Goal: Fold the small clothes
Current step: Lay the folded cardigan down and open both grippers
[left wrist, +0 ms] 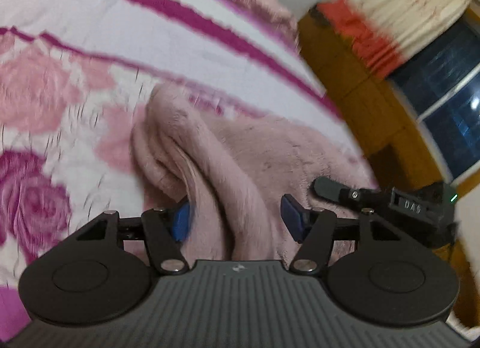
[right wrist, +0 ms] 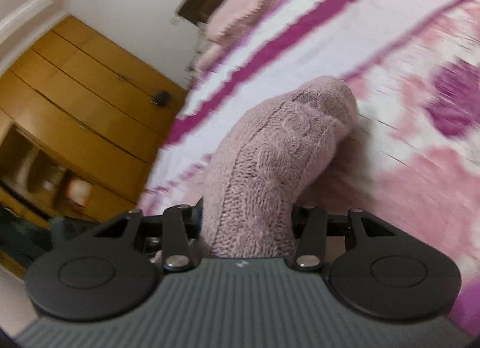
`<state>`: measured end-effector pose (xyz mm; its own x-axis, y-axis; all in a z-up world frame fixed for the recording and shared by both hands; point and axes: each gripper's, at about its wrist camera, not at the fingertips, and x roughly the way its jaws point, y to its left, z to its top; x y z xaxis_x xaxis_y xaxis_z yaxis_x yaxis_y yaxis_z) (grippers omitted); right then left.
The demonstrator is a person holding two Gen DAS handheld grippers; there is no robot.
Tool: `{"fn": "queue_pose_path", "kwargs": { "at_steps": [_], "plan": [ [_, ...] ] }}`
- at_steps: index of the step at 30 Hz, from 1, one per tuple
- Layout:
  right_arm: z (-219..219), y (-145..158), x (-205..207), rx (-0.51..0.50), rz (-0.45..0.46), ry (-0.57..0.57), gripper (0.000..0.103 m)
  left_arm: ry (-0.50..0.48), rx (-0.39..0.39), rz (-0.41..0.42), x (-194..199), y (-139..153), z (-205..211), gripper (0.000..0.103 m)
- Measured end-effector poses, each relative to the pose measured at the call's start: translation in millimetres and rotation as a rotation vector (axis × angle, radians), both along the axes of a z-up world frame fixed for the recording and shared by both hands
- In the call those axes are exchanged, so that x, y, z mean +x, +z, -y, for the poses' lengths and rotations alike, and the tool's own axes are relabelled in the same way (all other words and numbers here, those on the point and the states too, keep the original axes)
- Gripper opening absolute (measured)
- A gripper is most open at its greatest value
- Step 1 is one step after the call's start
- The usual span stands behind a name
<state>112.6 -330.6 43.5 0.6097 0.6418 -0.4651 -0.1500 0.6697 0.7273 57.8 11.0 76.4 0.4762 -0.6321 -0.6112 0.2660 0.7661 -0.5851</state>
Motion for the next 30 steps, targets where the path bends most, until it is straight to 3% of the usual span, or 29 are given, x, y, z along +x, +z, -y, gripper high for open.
{"fn": "queue_pose_path", "kwargs": {
  "at_steps": [2,3,4,6,15,18,24,30],
  "plan": [
    [2.6,-17.7,-5.5,-0.109,-0.040,-0.030,0.051,0.006,0.197,-0.011,-7.9,-15.1,14.3,0.067],
    [0.3,-25.6,-6.6,-0.202,-0.035,-0.034,0.055,0.001,0.258,0.010,-15.3,-21.7,15.8,0.068],
    [-3.1,-31.7,-8.7,-0.266,-0.013,-0.021,0.056,-0.003,0.253,0.015,-19.7,-24.1,15.7,0.068],
    [-4.6,-36.2,-16.1,-0.271,0.020,-0.028,0.059,0.012,0.259,0.014,-25.9,-19.6,14.7,0.068],
    [2.1,-16.7,-49.8,-0.355,0.067,-0.073,0.060,0.007,0.437,0.122,-51.0,14.9,34.7,0.068],
    [7.6,-13.2,-62.7,-0.373,0.091,-0.080,0.057,0.018,0.492,0.118,-50.3,8.9,30.3,0.069],
    [-5.2,-30.3,-62.9,-0.390,0.068,-0.068,0.056,0.095,0.511,0.068,-32.8,-10.0,15.6,0.076],
    [-6.6,-28.8,-64.5,-0.378,0.065,-0.106,0.058,0.121,0.490,0.070,-45.5,1.3,16.0,0.076]
  ]
}}
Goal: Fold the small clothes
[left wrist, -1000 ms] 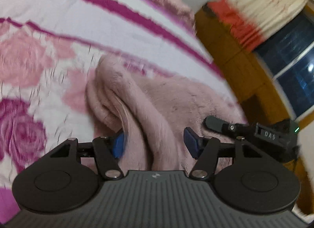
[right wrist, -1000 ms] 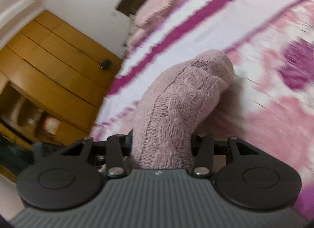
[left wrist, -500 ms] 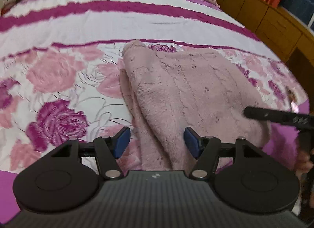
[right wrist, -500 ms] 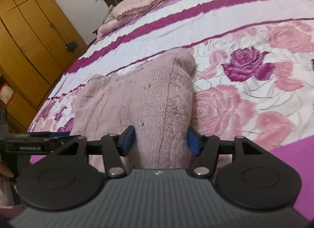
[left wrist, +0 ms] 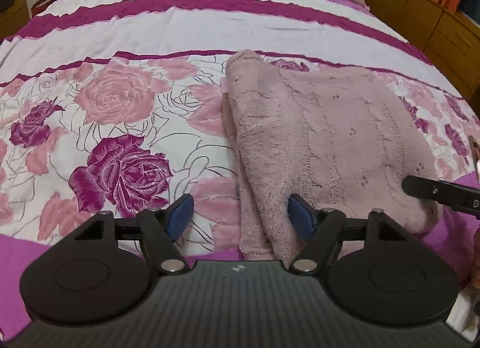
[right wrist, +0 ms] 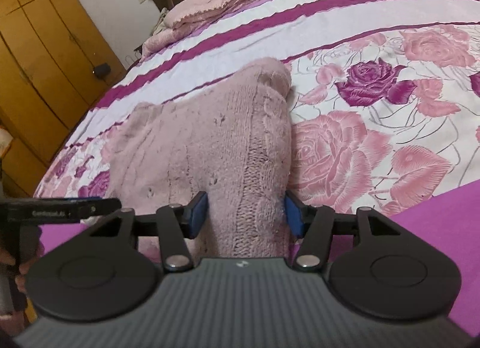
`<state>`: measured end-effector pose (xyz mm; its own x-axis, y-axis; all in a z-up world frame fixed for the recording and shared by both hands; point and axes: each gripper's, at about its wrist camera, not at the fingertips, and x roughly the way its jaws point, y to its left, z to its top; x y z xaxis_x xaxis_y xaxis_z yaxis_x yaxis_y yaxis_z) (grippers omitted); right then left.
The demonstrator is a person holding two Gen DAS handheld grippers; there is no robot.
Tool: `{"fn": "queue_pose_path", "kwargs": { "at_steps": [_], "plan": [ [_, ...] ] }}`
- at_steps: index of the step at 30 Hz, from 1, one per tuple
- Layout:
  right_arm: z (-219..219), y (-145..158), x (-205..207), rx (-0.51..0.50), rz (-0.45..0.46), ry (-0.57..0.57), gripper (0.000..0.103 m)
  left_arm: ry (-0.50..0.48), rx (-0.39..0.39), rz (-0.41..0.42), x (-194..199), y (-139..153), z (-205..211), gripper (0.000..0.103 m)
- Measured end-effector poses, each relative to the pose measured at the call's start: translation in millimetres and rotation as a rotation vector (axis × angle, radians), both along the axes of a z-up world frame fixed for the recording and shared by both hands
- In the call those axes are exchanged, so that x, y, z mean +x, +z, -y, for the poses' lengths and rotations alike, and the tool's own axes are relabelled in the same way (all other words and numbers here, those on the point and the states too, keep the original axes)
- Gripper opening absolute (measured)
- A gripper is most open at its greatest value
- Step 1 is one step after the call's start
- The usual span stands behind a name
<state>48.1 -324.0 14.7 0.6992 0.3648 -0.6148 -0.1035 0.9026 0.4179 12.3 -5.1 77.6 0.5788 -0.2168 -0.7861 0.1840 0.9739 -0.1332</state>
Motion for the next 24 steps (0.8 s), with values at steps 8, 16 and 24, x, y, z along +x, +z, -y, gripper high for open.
{"fn": "queue_pose_path", "kwargs": {
  "at_steps": [8,16,24],
  "plan": [
    [1.1,17.8,-27.3,-0.037,0.036,-0.040,0.069,0.018,-0.007,0.011,-36.4,17.4,13.3,0.085],
    [-8.1,18.3,-56.7,-0.183,0.038,-0.024,0.077,-0.028,0.051,-0.015,-60.6,-2.8,40.0,0.100],
    [-25.3,-5.6,-69.2,-0.316,0.032,-0.012,0.076,0.022,0.121,-0.044,-66.6,-37.8,57.0,0.102]
  ]
}}
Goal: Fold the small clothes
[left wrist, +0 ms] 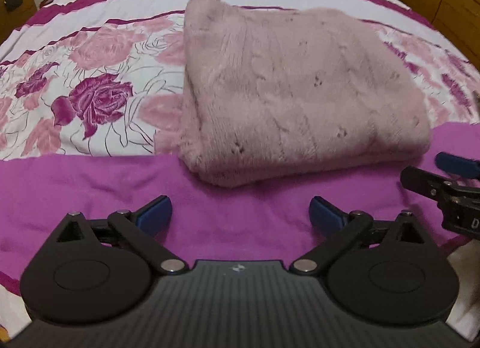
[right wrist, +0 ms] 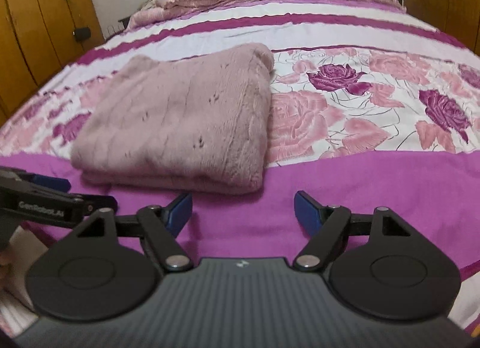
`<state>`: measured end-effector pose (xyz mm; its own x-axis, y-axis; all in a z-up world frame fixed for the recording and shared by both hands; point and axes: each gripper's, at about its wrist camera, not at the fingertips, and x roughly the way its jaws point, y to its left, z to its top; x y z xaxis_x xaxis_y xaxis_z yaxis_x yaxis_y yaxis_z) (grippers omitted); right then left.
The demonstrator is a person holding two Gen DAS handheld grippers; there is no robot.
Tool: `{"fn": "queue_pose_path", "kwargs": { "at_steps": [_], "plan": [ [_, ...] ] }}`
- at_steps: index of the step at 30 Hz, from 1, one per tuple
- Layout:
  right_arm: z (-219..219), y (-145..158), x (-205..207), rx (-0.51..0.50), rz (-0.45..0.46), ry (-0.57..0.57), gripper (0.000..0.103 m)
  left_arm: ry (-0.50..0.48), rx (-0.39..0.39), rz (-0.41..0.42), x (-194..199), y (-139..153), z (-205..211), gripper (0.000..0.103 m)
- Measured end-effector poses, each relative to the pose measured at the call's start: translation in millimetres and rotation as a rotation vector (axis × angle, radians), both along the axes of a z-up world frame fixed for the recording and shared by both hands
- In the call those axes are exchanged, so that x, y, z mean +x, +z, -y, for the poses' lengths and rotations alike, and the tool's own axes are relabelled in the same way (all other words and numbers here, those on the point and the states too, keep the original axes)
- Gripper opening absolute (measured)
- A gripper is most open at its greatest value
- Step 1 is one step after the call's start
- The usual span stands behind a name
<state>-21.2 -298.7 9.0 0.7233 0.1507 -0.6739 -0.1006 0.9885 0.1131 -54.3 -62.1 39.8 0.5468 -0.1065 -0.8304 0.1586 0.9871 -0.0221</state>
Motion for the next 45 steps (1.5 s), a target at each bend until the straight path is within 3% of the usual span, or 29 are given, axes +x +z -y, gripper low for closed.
{"fn": "queue_pose_path", "kwargs": {
  "at_steps": [8,23,45],
  "plan": [
    [-16.3,-13.5,-1.7,-0.081,0.007,-0.033,0.080,0.042,0.020,0.006,3.0,-10.1,5.3,0.103],
    [-24.4,-21.6,1.6,-0.113,0.004,-0.037,0.086,0.041,0.007,0.030,-0.5,-16.7,3.1,0.103],
    [-25.6,-22.7,2.3,-0.121,0.004,-0.038,0.086,0.042,-0.002,0.031,-0.8,-17.6,2.3,0.103]
  ]
}}
